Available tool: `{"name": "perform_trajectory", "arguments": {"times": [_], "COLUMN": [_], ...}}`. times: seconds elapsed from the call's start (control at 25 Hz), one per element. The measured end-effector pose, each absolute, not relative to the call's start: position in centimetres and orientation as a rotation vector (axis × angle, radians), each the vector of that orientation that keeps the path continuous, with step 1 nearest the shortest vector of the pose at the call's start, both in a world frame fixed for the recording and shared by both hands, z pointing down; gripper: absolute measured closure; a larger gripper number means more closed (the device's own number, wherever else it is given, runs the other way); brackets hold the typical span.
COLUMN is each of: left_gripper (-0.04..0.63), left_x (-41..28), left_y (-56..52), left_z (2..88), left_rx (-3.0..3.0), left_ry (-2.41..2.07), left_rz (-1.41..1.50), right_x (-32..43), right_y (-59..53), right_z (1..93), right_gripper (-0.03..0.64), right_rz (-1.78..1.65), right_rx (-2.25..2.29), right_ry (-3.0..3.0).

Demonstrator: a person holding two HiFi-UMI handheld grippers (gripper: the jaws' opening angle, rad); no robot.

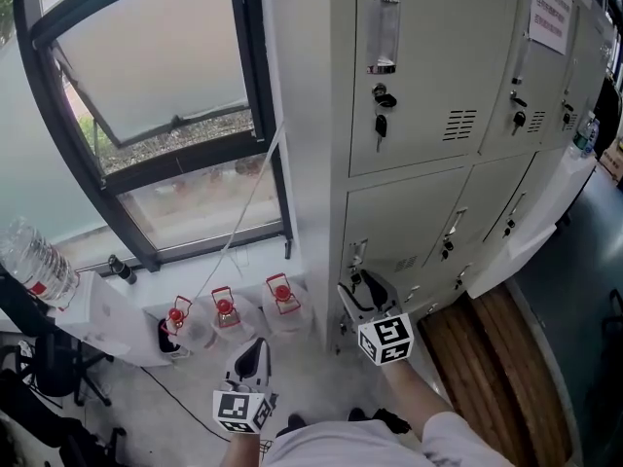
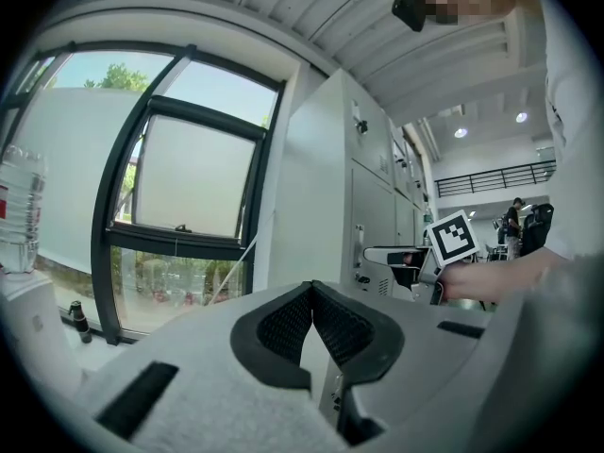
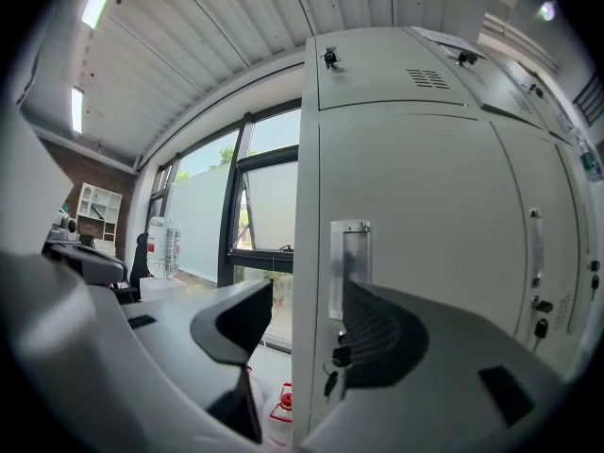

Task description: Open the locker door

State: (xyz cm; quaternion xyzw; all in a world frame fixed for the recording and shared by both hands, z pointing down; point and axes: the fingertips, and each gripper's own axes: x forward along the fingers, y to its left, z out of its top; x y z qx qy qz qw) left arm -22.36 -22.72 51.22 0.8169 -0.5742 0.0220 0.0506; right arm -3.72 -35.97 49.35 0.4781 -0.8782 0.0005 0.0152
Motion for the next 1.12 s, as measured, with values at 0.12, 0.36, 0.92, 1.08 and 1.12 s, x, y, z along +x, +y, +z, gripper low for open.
{"name": "perform_trajectory", "arguments": {"times": [0.12, 0.36, 0.92, 1.08, 1.12], "left_gripper": [0.591, 0.591, 0.591, 0.591, 0.591], "left_x": [-22.7, -22.8, -23.0, -22.4, -22.2], "left_y": [-22.7, -22.6, -22.9, -23.2, -23.3], "left_z": [51.4, 51.6, 51.8, 51.8, 51.8], "left_rx": [2.466, 2.432, 2.416, 2.434, 2.442], "left_ry": [-1.773, -1.811, -1.828, -1.801, -1.792], "left_rz": [0.076, 0.082, 0.091, 0.090, 0.091], "right_x": [-3.9, -4.6, -5.4, -5.2, -5.1], "right_y": [-37.6, -39.4, -39.7, -39.0, -38.8], "right_z": [49.3, 49.0, 48.8, 48.9, 48.9], "right_gripper": [0.411, 0.411, 0.411, 0.411, 0.411], "right_rz": [-0.013, -0.026, -0.021, -0.026, -0.025], "right_rx": [1.466, 1.425, 1.368, 1.370, 1.366], "right_ry": [-2.729, -2.755, -2.783, -2.780, -2.780]}}
